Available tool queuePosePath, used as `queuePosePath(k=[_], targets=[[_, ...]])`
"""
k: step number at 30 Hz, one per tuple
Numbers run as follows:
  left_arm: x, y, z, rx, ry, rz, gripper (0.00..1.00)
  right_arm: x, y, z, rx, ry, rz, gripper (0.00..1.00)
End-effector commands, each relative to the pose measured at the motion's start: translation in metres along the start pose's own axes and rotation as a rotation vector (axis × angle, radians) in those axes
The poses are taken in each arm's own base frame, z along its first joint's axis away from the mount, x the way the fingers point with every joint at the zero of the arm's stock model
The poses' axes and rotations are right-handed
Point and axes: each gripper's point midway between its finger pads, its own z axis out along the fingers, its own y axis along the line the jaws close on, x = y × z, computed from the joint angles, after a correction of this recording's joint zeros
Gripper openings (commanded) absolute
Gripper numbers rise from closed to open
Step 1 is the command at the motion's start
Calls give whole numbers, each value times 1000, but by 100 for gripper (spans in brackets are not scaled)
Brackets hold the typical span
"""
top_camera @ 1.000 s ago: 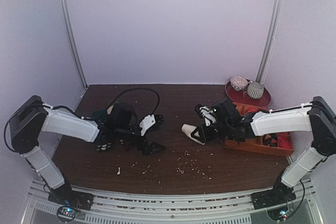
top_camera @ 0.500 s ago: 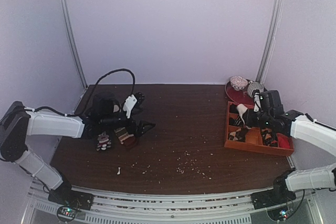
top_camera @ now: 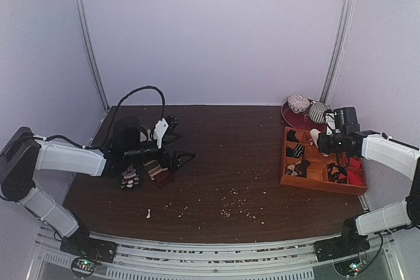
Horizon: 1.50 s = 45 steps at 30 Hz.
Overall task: Roll the socks
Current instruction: Place a pair of socks in the storage box.
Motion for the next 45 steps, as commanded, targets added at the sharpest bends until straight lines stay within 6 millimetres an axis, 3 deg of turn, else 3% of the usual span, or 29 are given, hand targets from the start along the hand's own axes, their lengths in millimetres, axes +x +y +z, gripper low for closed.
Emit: queuePosePath(k=[1,7,13,20,30,32,45], targets=[[-12,-5,-1,36,-69,20,98,-21,12,0,-67,-91,-214,0],[-7,-9,-4,46,-88,22,98,12,10,23,-105,85,-367,0],[-6,-11,-4,54,-94,29,98,29,-15,40,-40,179,-383,0],[-1,-11,-3,58,-84,24,98,42,-22,51,-35,254,-390,0],[1,-10,-1,58,-81,21,98,22,-21,61,-19,173,-362,0],[1,-10,1,60,-78,20,98,26,-18,67,-38,188,-346,0],[4,-12,4,80,-43,5,98,99,-27,92,-7,481,-278,0]])
